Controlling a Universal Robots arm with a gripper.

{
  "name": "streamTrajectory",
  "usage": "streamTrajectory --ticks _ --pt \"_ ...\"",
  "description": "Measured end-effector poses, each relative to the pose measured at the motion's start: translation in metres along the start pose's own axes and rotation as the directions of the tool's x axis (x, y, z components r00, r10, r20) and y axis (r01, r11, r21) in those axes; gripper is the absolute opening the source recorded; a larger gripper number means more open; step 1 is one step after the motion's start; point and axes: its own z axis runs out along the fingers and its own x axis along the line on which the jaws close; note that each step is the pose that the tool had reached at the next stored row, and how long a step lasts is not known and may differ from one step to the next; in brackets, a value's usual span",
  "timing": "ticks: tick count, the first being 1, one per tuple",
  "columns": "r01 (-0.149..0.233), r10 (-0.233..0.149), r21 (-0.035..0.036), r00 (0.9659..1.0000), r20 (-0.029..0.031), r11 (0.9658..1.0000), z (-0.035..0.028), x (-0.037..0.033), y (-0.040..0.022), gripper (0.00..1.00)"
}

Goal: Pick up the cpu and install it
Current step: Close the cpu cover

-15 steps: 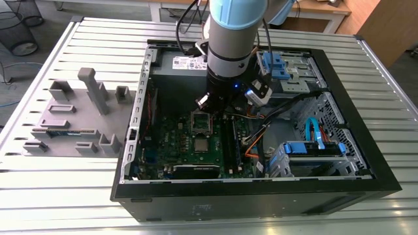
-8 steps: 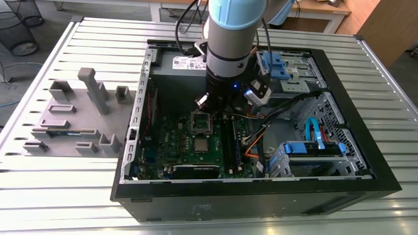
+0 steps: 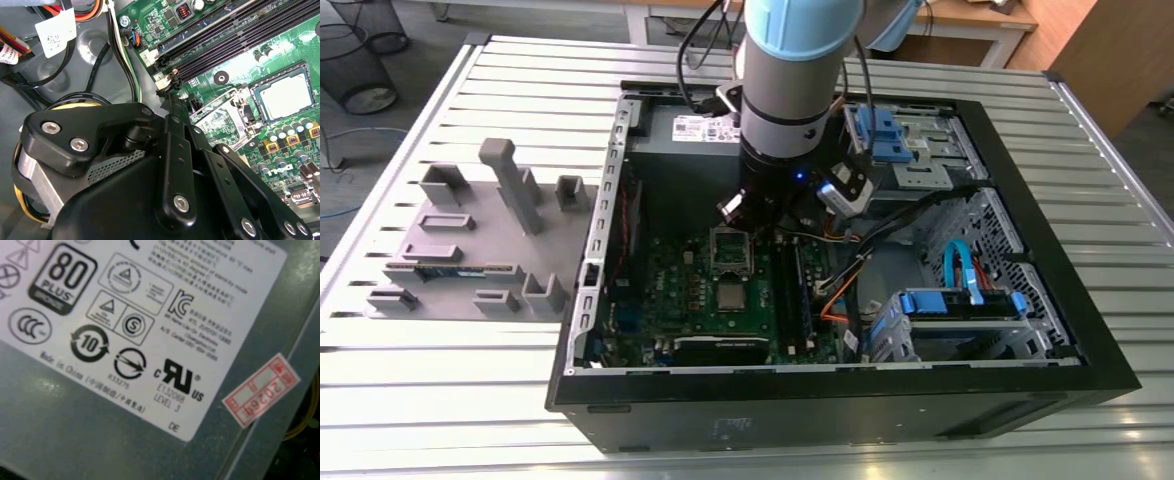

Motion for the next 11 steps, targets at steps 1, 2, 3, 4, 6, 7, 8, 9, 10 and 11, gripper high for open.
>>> streamTrajectory --ticks 1,2,3,4,6,7,8,9,10,11 --pt "0.000 0.000 0.0000 1.0000 0.0000 1.0000 0.0000 0.0003 0.0001 0.11" --pt "0.000 0.000 0.0000 1.0000 0.0000 1.0000 0.0000 0.0005 0.0003 0.11" --pt "0.000 0.000 0.0000 1.0000 0.0000 1.0000 0.0000 0.0005 0.0003 0.11" --pt "0.000 0.000 0.0000 1.0000 0.0000 1.0000 0.0000 0.0006 0.0003 0.11" --pt "0.000 0.000 0.0000 1.0000 0.0000 1.0000 0.0001 0.0006 0.0003 0.11" --pt "0.000 0.000 0.0000 1.0000 0.0000 1.0000 0.0000 0.0006 0.0003 0.11" --pt "0.000 0.000 0.0000 1.0000 0.0000 1.0000 0.0000 0.0006 0.0003 0.11" --pt "0.000 0.000 0.0000 1.0000 0.0000 1.0000 0.0000 0.0006 0.0003 0.11" --pt "0.000 0.000 0.0000 1.0000 0.0000 1.0000 0.0000 0.0006 0.0003 0.11" --pt "0.000 0.000 0.0001 1.0000 -0.0001 1.0000 -0.0003 0.0006 0.0003 0.11"
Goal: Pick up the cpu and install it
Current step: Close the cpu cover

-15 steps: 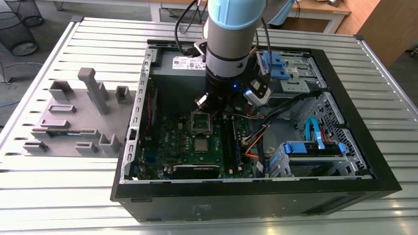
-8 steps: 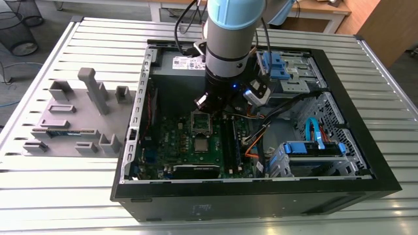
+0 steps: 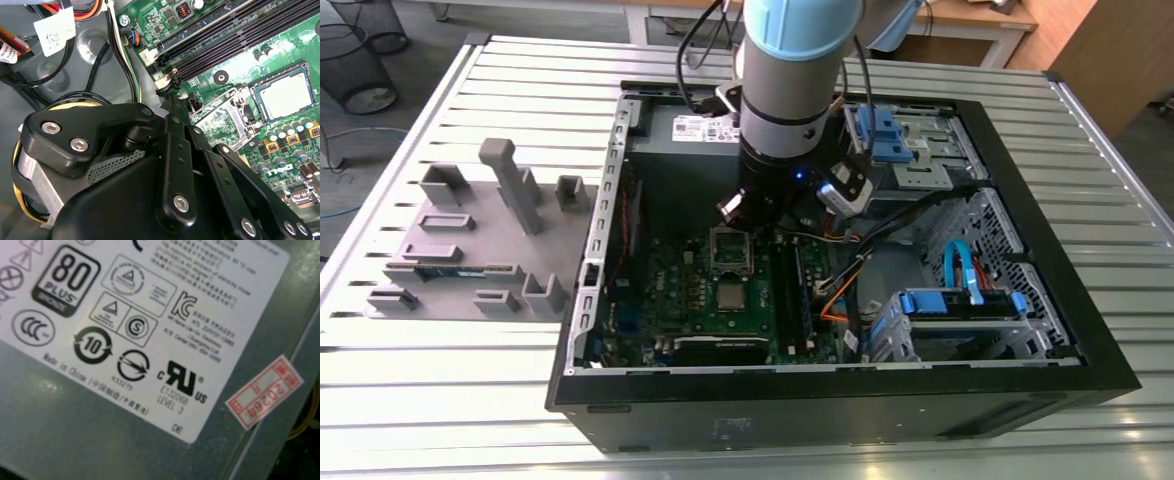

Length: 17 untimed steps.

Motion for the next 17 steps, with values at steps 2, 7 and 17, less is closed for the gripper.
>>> streamTrajectory --ticks 2,7,17 --pt "0.000 0.000 -0.0001 1.0000 0.0001 1.0000 -0.0015 -0.0001 0.0001 0.11" --pt "0.000 0.000 -0.0001 1.0000 0.0001 1.0000 -0.0076 -0.0004 0.0003 0.11" --pt "0.010 -0.010 0.0020 0.9999 -0.0019 0.9999 -0.0098 0.0005 -0.0017 0.11"
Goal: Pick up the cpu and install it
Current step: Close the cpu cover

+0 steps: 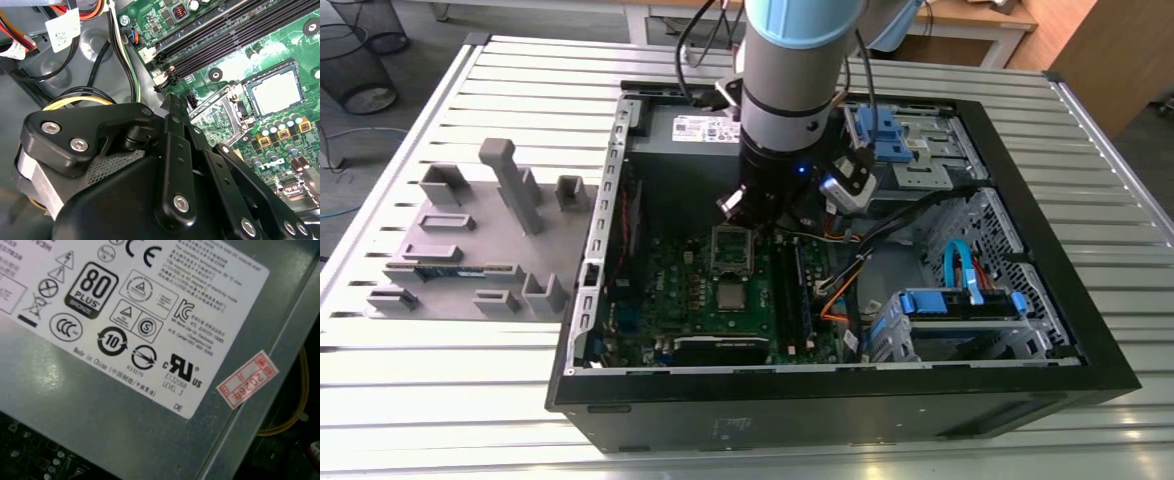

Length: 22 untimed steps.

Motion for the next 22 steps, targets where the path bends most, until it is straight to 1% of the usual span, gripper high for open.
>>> streamTrajectory --ticks 6,10,18,22 --pt "0.013 -0.013 0.0007 0.9999 -0.0016 0.9999 -0.0012 0.0005 -0.0010 0.11" --pt "0.019 -0.019 0.0009 0.9998 -0.0024 0.9998 -0.0036 0.0008 -0.0016 0.11" --pt "0.023 -0.023 0.0006 0.9997 -0.0027 0.9997 -0.0040 0.0008 -0.0016 0.11" --pt "0.030 -0.030 0.0001 0.9995 -0.0031 0.9995 -0.0073 0.0006 -0.0014 0.11"
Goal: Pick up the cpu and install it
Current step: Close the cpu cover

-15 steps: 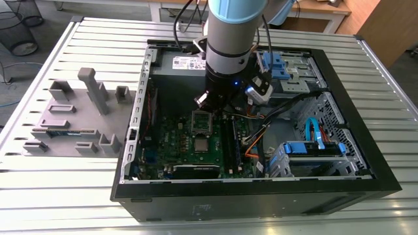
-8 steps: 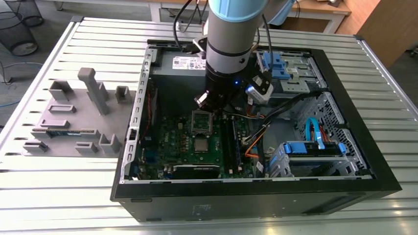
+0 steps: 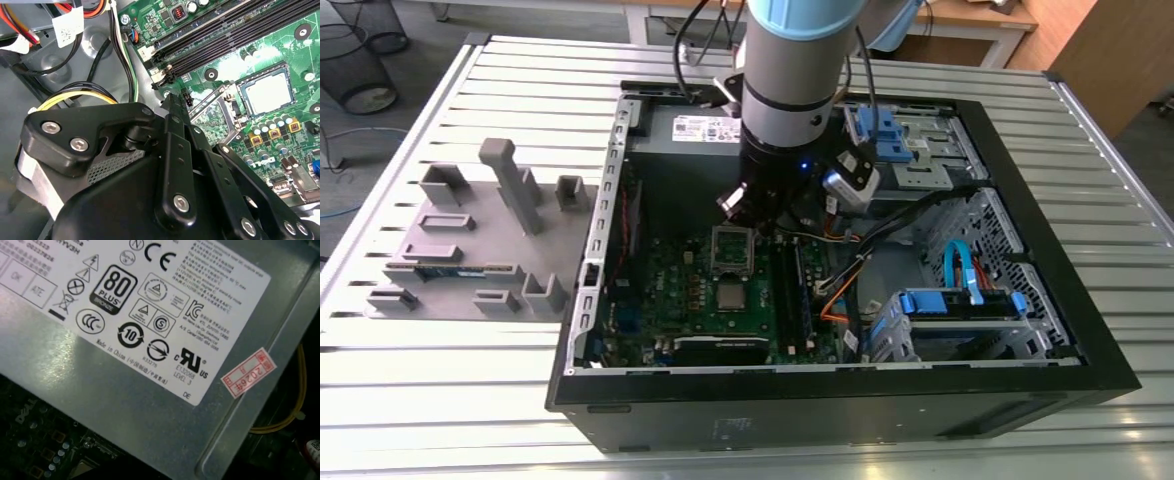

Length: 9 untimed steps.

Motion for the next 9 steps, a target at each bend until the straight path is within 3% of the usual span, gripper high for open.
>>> streamTrajectory --ticks 6,9 --pt "0.008 -0.008 -0.0005 1.0000 -0.0003 1.0000 -0.0010 -0.0001 0.0001 0.11" --pt "0.042 -0.042 0.0019 0.9991 -0.0052 0.9991 -0.0011 -0.0001 0.0000 0.11"
